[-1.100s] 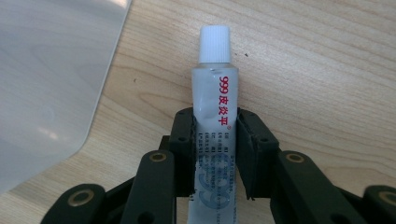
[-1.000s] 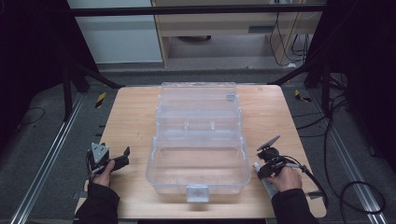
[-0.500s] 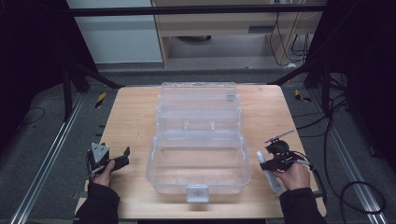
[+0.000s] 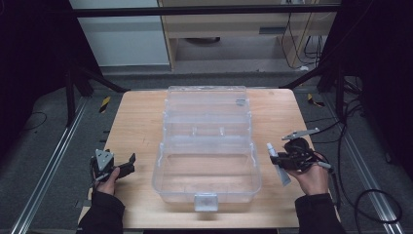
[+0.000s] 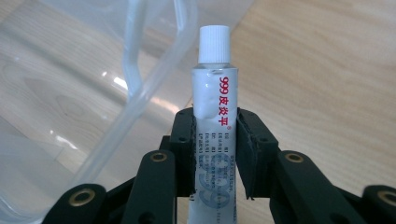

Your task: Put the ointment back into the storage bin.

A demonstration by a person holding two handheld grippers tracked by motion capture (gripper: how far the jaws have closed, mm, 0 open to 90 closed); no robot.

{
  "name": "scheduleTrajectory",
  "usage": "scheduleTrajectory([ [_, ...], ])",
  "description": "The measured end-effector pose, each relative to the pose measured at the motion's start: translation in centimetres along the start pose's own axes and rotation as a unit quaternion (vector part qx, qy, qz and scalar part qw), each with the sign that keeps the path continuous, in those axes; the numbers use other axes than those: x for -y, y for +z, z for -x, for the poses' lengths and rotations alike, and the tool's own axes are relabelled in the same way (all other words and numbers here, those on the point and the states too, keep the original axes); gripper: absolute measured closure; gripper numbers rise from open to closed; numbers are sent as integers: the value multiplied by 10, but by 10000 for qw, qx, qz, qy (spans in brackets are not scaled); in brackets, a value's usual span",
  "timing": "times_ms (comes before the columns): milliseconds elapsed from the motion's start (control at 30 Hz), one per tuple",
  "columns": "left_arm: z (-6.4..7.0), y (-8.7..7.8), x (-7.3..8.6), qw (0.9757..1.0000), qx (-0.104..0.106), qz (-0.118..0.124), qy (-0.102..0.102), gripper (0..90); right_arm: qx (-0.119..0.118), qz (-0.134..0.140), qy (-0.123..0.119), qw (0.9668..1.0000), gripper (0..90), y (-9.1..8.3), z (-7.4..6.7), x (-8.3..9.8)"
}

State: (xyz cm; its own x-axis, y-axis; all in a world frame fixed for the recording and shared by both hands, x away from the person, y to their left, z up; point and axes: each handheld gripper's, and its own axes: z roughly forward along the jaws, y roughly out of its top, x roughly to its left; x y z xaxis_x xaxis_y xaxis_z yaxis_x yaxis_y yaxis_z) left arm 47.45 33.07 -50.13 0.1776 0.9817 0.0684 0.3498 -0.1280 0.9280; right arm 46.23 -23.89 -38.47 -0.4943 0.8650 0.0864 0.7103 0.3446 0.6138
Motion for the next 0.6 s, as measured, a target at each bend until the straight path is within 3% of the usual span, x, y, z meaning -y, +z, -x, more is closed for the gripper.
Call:
scheduleTrajectory([
  [167, 0, 0, 0, 10000, 2, -3, 1, 16, -152, 513, -143, 9985, 700, -16, -1, -9],
  [467, 0, 0, 0, 10000, -1, -6, 2, 16, -437, 1036, -522, 9923, 700, -39, -10, -24],
  [600, 0, 0, 0, 10000, 0, -8, 9, 16, -526, 1135, -729, 9895, 699, -45, -16, -32],
])
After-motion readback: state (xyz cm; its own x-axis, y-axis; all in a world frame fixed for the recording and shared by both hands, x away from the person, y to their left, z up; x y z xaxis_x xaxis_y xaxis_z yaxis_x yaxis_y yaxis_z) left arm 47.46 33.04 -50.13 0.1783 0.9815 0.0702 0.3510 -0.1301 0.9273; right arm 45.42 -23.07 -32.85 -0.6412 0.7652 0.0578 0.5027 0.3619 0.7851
